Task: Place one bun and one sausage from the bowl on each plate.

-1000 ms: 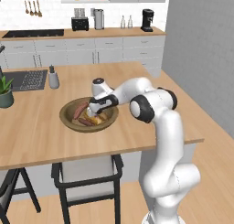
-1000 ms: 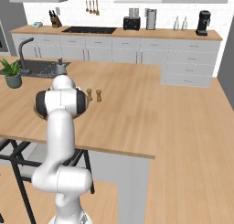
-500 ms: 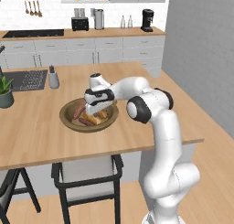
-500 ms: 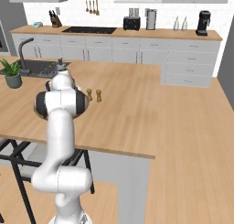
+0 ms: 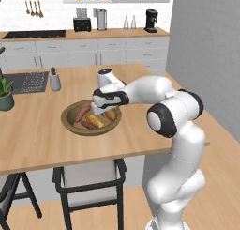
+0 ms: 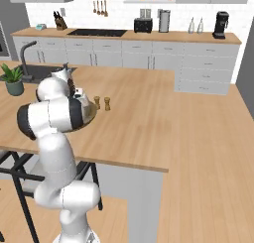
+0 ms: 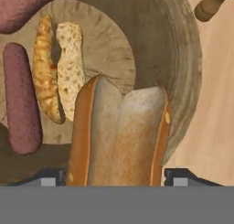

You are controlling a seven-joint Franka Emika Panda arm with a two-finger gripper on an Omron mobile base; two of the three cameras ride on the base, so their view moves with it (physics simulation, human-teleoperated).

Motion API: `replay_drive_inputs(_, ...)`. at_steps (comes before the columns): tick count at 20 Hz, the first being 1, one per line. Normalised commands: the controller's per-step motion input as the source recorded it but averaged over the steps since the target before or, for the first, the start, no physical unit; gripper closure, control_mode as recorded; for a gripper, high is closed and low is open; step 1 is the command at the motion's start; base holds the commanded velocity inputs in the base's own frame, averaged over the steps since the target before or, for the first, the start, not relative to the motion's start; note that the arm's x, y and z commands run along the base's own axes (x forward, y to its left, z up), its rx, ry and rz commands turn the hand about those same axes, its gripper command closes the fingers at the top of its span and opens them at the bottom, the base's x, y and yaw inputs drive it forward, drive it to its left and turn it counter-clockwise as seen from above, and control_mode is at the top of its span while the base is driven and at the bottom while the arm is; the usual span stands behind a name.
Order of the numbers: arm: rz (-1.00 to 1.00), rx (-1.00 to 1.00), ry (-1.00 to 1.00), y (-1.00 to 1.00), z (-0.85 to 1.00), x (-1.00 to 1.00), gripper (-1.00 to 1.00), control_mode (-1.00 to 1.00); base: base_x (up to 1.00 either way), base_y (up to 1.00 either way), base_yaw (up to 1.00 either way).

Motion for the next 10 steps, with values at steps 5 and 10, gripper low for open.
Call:
replay_drive_inputs(5,-0.19,0.09,-0.09,-0.78,0.97,-1.00,1.00,-1.00,0.00,0.00,0.00)
replay_drive_inputs(10,-0.20,0.07,-0.02,-0.72,0.93,-1.00,1.00,-1.00,0.00,0.00,0.00)
